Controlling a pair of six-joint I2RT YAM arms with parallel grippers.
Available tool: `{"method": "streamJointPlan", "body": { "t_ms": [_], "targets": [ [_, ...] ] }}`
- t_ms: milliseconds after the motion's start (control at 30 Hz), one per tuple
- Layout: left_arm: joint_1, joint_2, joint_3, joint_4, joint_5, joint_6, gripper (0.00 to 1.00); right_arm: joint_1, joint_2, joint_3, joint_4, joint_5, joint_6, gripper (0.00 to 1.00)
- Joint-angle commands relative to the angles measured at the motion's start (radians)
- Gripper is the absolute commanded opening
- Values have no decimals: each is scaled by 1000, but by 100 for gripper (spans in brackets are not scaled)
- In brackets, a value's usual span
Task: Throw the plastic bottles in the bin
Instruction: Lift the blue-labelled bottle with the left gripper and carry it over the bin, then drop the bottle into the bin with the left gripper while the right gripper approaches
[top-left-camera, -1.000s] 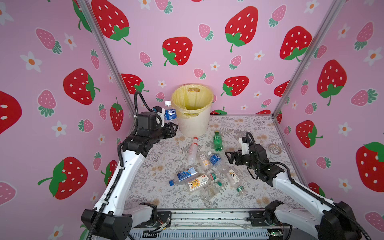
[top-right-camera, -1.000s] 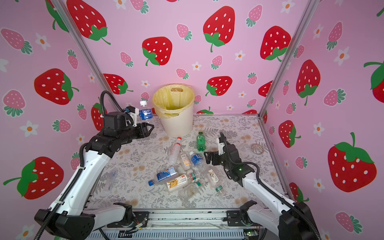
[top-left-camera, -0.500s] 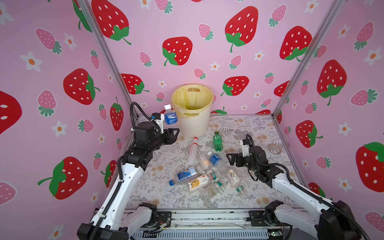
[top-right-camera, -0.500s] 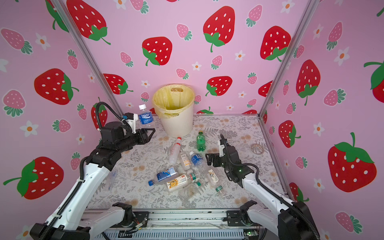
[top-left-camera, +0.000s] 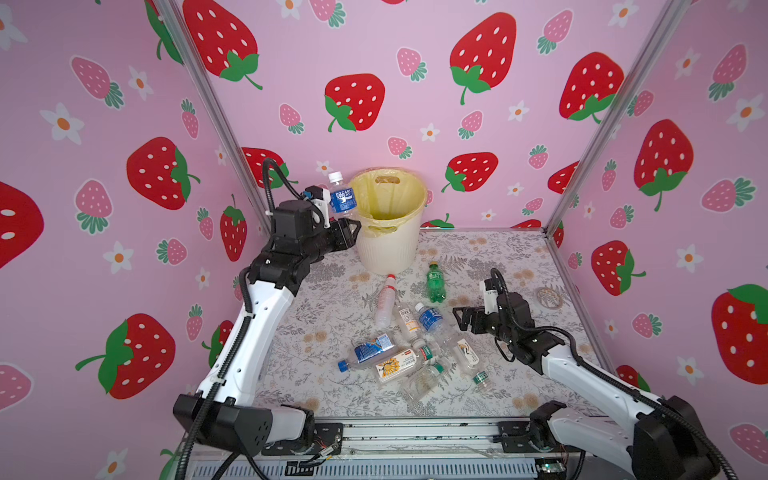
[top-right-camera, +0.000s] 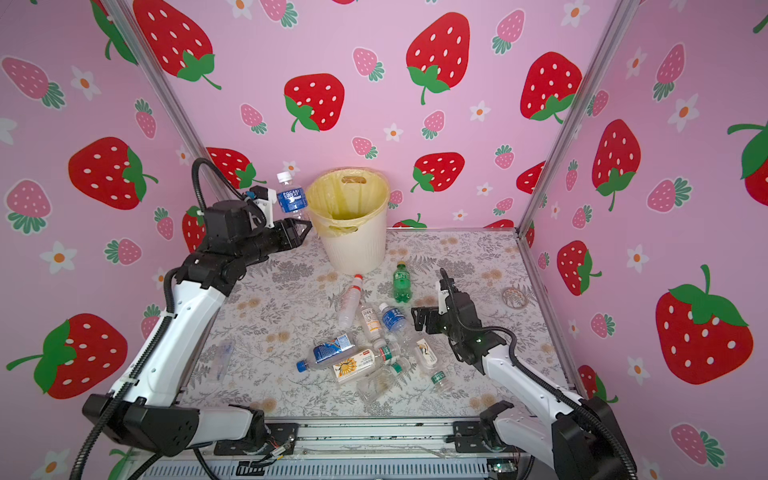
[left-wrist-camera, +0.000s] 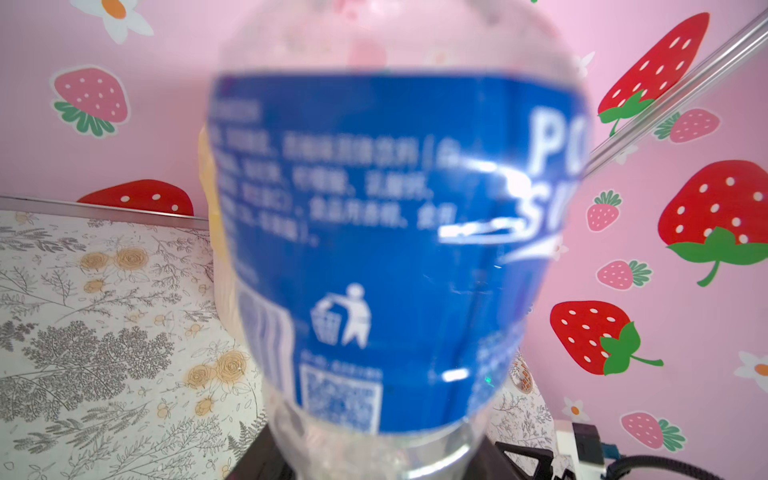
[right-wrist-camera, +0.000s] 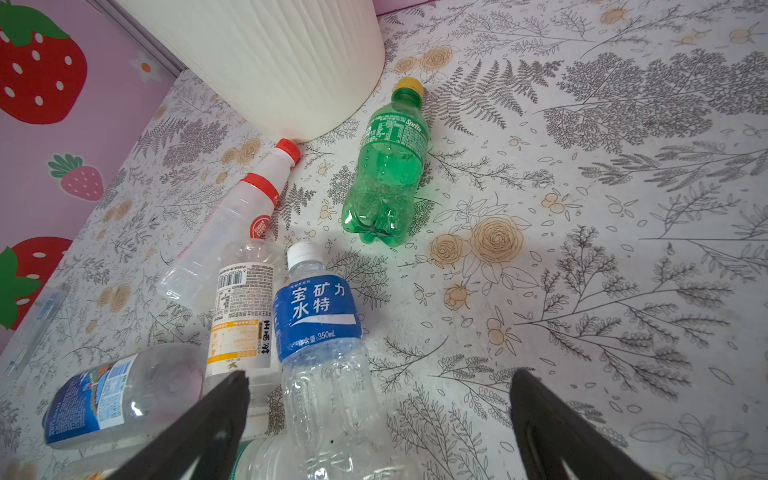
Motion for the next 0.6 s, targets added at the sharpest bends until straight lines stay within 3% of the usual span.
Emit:
{"method": "streamJointPlan", "body": {
  "t_ms": [0,100,133,200,233,300,433,567],
  "targets": [
    [-13,207,282,-104,3,-17,55,-7,11,-14,25,12,18,99],
    [-28,498,668,-302,22,-10,58,-8,20,-5,21,8,21,99],
    [-28,600,841,-396,28,-4,64,-8,21,0,18,10,24,99],
    [-32,734,1097,-518,23,1,96,-10,16,10,10,9,26,99],
    [-29,763,1172,-547,21,0,99,-9,11,13,7,9,26,99],
    [-29,730,1146,-525,11,0,99,-10,3,20,1,16,26,100],
    [-28,468,743,-274,-6,-5,99,-11,8,30,-2,28,25,99],
    [-29,316,565,-207,-37,15,99,-11,42,52,-9,24,19,99]
  ]
}}
